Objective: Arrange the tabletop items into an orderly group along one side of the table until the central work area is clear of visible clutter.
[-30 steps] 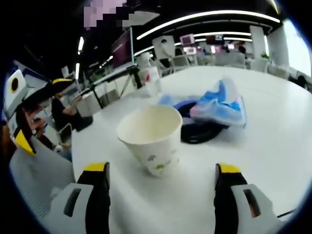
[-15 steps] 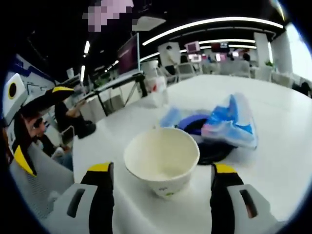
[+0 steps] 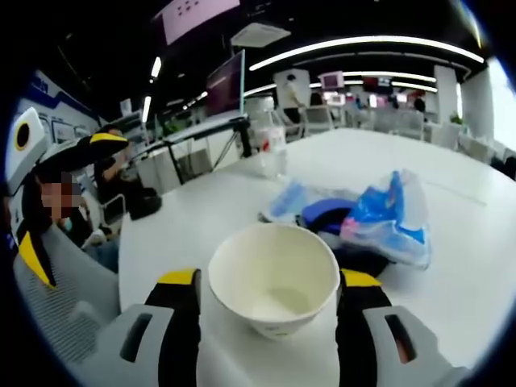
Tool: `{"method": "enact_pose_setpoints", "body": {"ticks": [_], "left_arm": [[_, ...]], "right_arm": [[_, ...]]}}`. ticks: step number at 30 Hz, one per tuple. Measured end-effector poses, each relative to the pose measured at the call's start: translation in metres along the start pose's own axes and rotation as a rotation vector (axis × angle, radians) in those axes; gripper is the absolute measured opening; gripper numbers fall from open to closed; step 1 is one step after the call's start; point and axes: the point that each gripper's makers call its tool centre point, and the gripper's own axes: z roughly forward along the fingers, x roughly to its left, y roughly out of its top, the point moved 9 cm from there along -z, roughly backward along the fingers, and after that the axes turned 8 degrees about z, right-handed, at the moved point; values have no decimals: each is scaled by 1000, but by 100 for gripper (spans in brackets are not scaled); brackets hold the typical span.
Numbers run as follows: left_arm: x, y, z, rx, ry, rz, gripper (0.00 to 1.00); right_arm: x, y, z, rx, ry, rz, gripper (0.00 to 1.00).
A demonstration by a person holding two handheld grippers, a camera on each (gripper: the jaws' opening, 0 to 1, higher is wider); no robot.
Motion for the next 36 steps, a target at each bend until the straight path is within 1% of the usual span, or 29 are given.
{"method": "enact_pose_setpoints", "body": {"ticks": [2,5,8,12,15,16,23,26,36], "left_arm": [[0,0,0,-3,3,-1,95],[0,0,0,-5,2,0,95],[0,0,0,-6,2,1,95],[-1,0,0,-6,1,3,95],[-1,1,0,-9,-2,3,94],[-1,1,0,-9,-3,2,94],[-2,1,0,-12,-7,2,94],[-2,1,0,-13,-7,3,94],[-1,1,0,-16,-3,3,94]], "right_arm": [[1,1,0,6,3,-7,59],[0,2,1,3,5,-6,57],[0,4,2,0,8,-5,52],[-3,6,1,6,-1,-18,51],[-4,7,1,17,-6,-28,47],[-5,9,0,6,-7,-25,47],[-7,21,-3,-18,-2,-29,46],[-7,31,-4,-46,2,-41,45],[-9,55,1,-71,17,-65,45]]}}
